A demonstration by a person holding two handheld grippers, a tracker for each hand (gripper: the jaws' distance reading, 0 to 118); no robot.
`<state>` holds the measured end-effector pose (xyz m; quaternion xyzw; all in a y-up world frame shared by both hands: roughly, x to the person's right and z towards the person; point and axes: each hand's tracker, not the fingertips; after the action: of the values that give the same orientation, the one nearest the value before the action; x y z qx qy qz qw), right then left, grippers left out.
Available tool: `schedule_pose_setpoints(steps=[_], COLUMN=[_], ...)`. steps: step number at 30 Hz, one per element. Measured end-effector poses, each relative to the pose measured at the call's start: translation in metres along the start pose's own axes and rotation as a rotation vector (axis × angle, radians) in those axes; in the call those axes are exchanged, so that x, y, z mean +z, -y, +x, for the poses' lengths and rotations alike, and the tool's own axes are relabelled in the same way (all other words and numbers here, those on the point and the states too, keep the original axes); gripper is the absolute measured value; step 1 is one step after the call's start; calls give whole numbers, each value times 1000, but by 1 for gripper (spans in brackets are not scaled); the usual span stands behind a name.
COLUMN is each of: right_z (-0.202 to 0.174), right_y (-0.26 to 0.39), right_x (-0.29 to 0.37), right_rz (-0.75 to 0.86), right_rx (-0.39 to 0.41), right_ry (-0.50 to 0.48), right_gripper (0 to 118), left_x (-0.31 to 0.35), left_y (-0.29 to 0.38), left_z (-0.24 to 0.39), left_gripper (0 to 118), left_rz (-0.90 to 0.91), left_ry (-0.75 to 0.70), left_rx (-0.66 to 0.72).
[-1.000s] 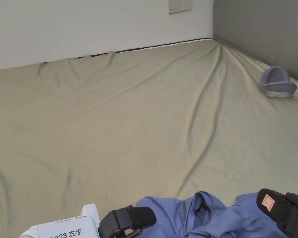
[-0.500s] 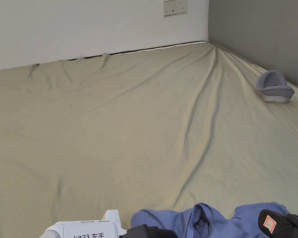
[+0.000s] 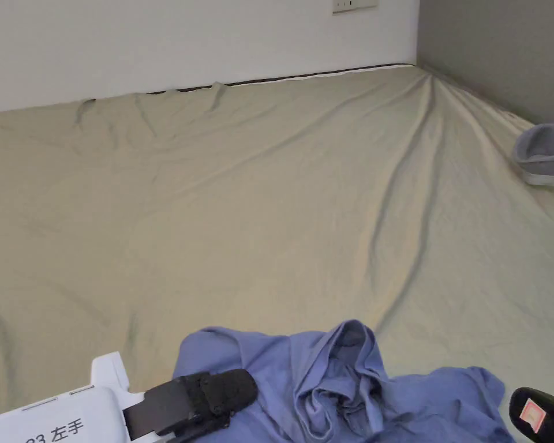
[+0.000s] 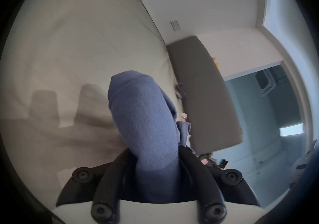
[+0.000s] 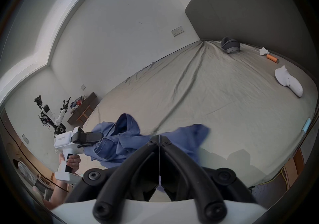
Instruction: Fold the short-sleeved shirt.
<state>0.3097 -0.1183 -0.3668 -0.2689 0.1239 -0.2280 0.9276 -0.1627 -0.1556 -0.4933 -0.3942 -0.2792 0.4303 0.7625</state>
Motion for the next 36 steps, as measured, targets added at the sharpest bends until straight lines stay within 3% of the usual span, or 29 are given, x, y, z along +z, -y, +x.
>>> schedule_pose_setpoints(steps=[5,10,15,18,22,27,31,36], right_z=[-13,-21,-25,-23,-20,-15,-21,-30], right_y=[-1,4,7,5,4,3,4,3], right_x=[-25,-42,-33,-20,-6,1,0,-2], right_rz=[-7,-22,-39,-25,-19,-2,4,-8], right_rx=[5,-15,7,-1,18,3,0,25], right_ry=[-39,-112,-122,-115,-96,-96,-104,-110], right_gripper=[0,0,0,0,0,0,0,0], left_x=[82,91,11,-55,-118,-119,-96,-35], left_y=[-17,-17,0,20,39,41,23,16], left_z=[-11,19,74,77,51,66,85,119], left_gripper=[17,17,17,17,38,72,87,100], left_rz=[119,118,-25,-140,-203,-188,-174,81], left_ry=[-310,-513,-418,-359,-225,-206,-203,-163], left_rx=[11,-94,-366,-364,-176,-249,-132,-311])
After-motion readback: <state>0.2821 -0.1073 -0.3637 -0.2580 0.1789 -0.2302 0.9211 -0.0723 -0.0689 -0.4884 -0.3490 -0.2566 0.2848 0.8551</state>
